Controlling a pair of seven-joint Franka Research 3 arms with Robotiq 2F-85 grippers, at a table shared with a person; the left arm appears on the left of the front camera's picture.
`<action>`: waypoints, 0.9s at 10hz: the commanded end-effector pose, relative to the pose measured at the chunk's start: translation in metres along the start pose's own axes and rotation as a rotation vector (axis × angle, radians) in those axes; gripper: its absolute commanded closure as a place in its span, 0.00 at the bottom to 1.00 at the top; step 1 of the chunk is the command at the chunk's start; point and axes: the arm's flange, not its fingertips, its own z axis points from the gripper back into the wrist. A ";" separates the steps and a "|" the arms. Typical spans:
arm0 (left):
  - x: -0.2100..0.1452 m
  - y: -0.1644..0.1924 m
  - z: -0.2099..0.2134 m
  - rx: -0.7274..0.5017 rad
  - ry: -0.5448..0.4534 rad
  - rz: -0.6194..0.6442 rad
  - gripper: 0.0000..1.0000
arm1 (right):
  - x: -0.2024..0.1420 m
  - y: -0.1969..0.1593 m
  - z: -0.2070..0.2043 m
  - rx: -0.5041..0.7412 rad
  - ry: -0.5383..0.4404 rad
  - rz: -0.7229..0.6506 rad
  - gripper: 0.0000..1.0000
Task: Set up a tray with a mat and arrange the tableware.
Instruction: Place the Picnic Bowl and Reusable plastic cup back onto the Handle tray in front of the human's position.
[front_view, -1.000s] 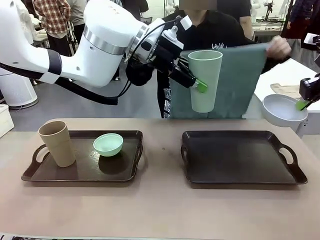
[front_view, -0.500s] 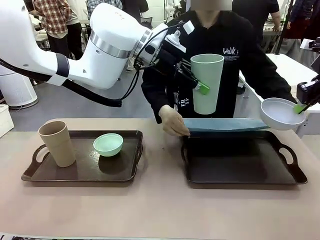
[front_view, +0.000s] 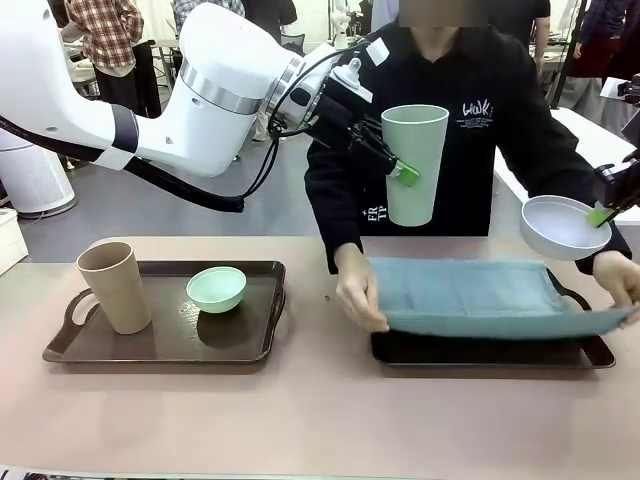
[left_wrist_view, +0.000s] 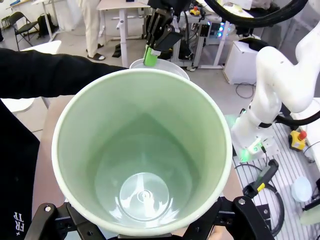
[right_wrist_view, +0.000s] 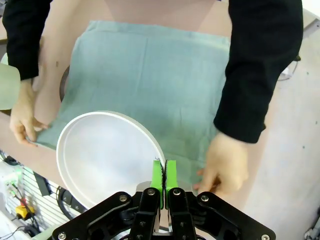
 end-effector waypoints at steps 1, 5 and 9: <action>0.001 -0.001 0.002 0.000 -0.006 -0.007 1.00 | 0.003 0.001 -0.001 -0.005 -0.010 0.006 1.00; 0.001 -0.001 0.002 0.000 -0.006 -0.007 1.00 | 0.003 0.001 -0.001 -0.005 -0.010 0.006 1.00; 0.001 -0.001 0.002 0.000 -0.006 -0.007 1.00 | 0.003 0.001 -0.001 -0.005 -0.010 0.006 1.00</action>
